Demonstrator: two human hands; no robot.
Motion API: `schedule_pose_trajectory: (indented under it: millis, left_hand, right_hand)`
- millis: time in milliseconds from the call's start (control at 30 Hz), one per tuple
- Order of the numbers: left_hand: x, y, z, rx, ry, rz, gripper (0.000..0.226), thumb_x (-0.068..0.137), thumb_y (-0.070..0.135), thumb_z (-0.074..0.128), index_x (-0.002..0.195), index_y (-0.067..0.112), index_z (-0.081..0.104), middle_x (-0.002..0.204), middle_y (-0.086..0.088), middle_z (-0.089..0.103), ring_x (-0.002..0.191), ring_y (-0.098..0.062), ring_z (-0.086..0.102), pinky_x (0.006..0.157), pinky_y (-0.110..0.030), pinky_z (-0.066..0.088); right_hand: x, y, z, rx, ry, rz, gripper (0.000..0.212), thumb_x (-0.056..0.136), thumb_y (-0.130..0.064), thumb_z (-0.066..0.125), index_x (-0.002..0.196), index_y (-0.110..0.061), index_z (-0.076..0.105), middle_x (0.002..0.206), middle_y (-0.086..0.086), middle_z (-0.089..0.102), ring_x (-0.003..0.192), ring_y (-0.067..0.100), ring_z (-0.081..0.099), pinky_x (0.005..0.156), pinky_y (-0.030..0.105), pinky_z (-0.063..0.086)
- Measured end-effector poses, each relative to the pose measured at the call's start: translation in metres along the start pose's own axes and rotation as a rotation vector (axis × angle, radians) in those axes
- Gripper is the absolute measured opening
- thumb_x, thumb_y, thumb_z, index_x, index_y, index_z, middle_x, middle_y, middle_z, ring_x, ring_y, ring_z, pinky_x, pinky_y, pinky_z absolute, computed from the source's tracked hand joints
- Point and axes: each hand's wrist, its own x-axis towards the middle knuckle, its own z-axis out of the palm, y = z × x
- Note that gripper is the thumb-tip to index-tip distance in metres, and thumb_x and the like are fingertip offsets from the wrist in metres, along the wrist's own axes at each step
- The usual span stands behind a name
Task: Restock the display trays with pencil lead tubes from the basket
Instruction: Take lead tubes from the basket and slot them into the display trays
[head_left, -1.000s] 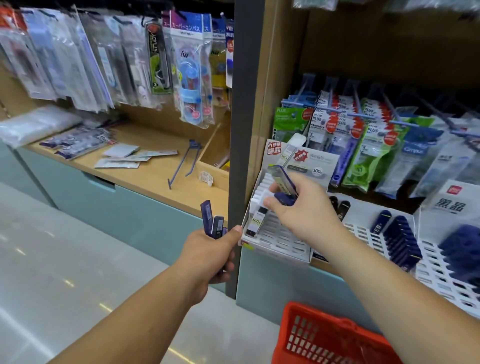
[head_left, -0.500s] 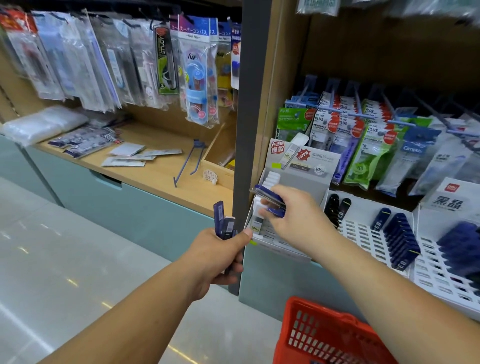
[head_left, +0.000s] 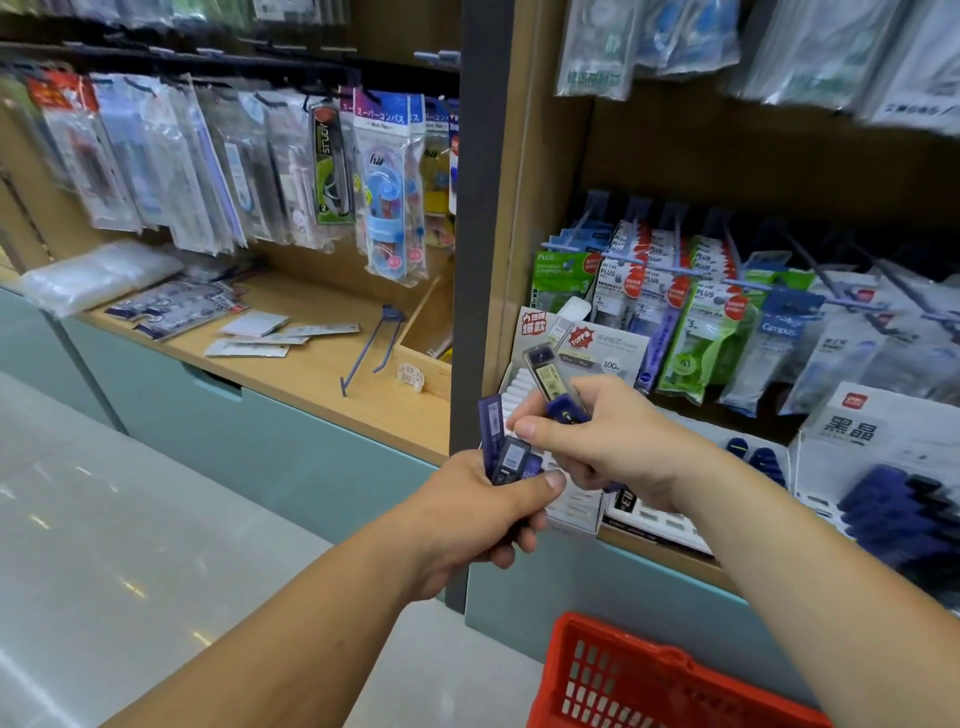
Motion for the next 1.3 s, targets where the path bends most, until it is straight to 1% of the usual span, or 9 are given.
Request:
schedule_pose_trajectory:
  millis: [167,333,533,633,733,833,967,1167,1300]
  left_hand:
    - [-0.001,0.006,0.011,-0.103,0.008,0.035,0.041,0.101,0.037,0.063,0.118,0.0,0.062,0.083,-0.011,0.071,0.066,-0.019,0.065,0.053,-0.028,0.047]
    - [0.008,0.001,0.009,-0.129,0.087,0.034,0.029,0.105,0.035,0.058,0.119,0.01,0.065,0.091,-0.013,0.075,0.068,-0.019,0.065,0.055,-0.029,0.049]
    - [0.022,-0.009,0.01,-0.142,0.156,0.038,0.032,0.105,0.03,0.058,0.112,-0.001,0.063,0.082,-0.012,0.071,0.06,-0.016,0.056,0.051,-0.027,0.041]
    - [0.029,-0.011,0.01,-0.153,0.202,0.033,0.028,0.107,0.029,0.055,0.116,0.005,0.064,0.077,-0.007,0.067,0.06,-0.016,0.053,0.051,-0.027,0.041]
    - [0.032,-0.011,0.008,-0.151,0.229,0.049,0.023,0.107,0.03,0.055,0.118,0.013,0.066,0.077,-0.007,0.069,0.061,-0.016,0.055,0.052,-0.028,0.043]
    - [0.03,-0.012,0.007,-0.126,0.238,0.039,0.023,0.107,0.03,0.055,0.115,0.011,0.064,0.081,-0.014,0.073,0.06,-0.018,0.059,0.051,-0.029,0.044]
    - [0.025,-0.014,0.003,-0.063,0.18,-0.055,0.033,0.108,0.033,0.052,0.115,0.002,0.059,0.069,-0.01,0.066,0.055,-0.019,0.058,0.044,-0.026,0.04]
    - [0.021,-0.016,-0.006,-0.107,0.029,-0.158,0.027,0.107,0.027,0.054,0.115,0.003,0.062,0.076,-0.01,0.067,0.064,-0.021,0.063,0.051,-0.028,0.048]
    - [0.023,-0.02,-0.013,-0.092,0.049,-0.168,0.028,0.107,0.026,0.055,0.118,0.001,0.061,0.075,-0.009,0.067,0.064,-0.02,0.063,0.052,-0.029,0.049]
  right_hand:
    - [-0.001,0.006,-0.023,-0.043,0.201,-0.01,0.016,0.096,-0.02,0.07,0.09,-0.006,0.066,0.052,-0.004,0.041,0.047,0.016,0.034,0.047,0.026,0.028]
    - [0.005,0.014,-0.04,0.053,0.315,0.026,0.019,0.096,-0.015,0.07,0.095,0.003,0.062,0.062,0.007,0.039,0.053,0.018,0.034,0.048,0.027,0.026]
    - [0.011,0.021,-0.051,0.086,0.318,0.077,0.025,0.096,-0.023,0.072,0.1,0.0,0.062,0.073,0.019,0.055,0.049,0.019,0.043,0.044,0.024,0.03]
    - [0.011,0.022,-0.05,0.132,0.261,0.053,0.015,0.095,-0.02,0.073,0.101,-0.008,0.067,0.077,0.015,0.072,0.05,0.018,0.046,0.045,0.024,0.032]
    - [0.014,0.025,-0.046,0.147,0.299,0.041,0.01,0.091,-0.013,0.077,0.098,-0.014,0.07,0.071,0.008,0.068,0.05,0.017,0.046,0.044,0.023,0.034]
    - [0.021,0.027,-0.042,0.064,0.428,0.001,0.013,0.088,-0.011,0.078,0.094,-0.02,0.071,0.07,0.002,0.062,0.053,0.017,0.05,0.05,0.027,0.042]
    - [0.034,0.027,-0.047,-0.187,0.624,-0.118,0.016,0.087,-0.017,0.08,0.094,-0.024,0.068,0.083,-0.006,0.069,0.067,0.012,0.06,0.068,0.027,0.049]
    - [0.058,0.046,-0.038,-0.357,0.63,-0.116,0.019,0.081,-0.024,0.082,0.086,-0.026,0.064,0.077,-0.003,0.066,0.071,0.027,0.066,0.072,0.048,0.061]
    - [0.069,0.056,-0.035,-0.402,0.643,-0.142,0.025,0.081,-0.02,0.08,0.082,-0.032,0.058,0.075,-0.008,0.064,0.072,0.023,0.064,0.07,0.044,0.059]
